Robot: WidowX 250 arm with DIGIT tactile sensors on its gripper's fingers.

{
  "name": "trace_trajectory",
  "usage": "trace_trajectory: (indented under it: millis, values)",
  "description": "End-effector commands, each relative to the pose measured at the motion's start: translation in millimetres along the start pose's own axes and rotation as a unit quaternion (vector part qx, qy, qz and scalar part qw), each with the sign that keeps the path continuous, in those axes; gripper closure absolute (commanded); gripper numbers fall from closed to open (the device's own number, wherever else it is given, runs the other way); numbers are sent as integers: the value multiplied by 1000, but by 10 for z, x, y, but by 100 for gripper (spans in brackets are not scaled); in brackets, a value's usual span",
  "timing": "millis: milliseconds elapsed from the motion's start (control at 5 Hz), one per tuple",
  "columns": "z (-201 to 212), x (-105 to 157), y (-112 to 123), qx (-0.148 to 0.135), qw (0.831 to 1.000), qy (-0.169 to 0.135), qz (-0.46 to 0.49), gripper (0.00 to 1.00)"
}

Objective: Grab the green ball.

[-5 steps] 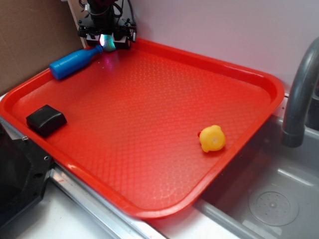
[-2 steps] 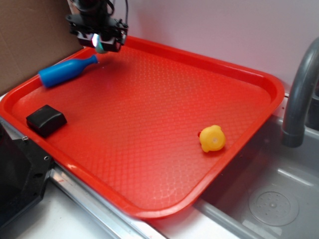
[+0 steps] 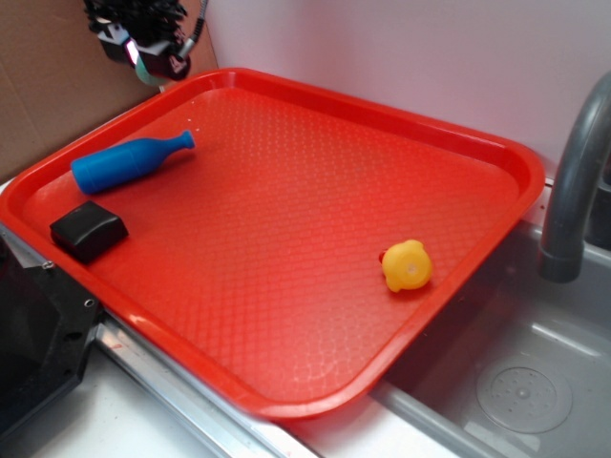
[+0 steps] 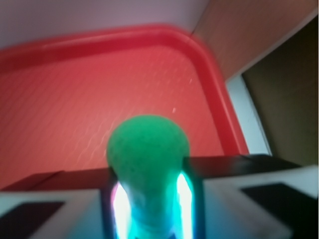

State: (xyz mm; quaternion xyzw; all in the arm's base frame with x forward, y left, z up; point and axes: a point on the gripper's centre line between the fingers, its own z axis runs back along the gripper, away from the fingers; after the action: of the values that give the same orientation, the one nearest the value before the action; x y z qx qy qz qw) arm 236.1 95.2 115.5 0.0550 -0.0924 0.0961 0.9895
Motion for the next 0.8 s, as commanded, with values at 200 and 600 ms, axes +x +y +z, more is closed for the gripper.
trace_trajectory:
  millis: [200,600]
  values:
    - [838,54,50,-107,979,123,-119,100]
    - [1037,-115,-196,-88,977,93,-169,100]
